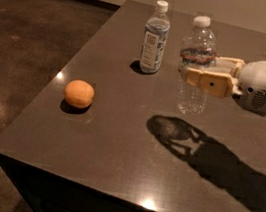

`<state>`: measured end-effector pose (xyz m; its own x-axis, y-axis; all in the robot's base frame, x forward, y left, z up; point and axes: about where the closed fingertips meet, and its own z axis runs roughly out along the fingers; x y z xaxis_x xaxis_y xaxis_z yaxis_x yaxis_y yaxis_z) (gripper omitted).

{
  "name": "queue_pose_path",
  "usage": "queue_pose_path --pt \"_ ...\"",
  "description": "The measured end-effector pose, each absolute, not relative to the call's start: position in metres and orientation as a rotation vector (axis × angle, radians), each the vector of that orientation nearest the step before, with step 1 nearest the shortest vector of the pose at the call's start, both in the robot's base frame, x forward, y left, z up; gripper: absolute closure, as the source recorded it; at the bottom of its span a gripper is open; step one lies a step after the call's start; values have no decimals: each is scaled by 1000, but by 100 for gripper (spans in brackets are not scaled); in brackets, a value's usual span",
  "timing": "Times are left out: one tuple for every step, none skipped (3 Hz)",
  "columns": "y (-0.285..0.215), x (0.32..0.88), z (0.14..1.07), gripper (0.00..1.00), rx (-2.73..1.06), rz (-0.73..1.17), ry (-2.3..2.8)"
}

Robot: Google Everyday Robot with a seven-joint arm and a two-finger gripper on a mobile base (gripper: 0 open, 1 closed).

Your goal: Place water bottle upright

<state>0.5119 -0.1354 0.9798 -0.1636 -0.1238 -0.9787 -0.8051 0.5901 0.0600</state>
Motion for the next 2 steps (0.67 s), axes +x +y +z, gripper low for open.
queue_pose_path --pt "-146 509 966 100 -693 720 1601" --pt "-154 507 955 100 -642 733 1535"
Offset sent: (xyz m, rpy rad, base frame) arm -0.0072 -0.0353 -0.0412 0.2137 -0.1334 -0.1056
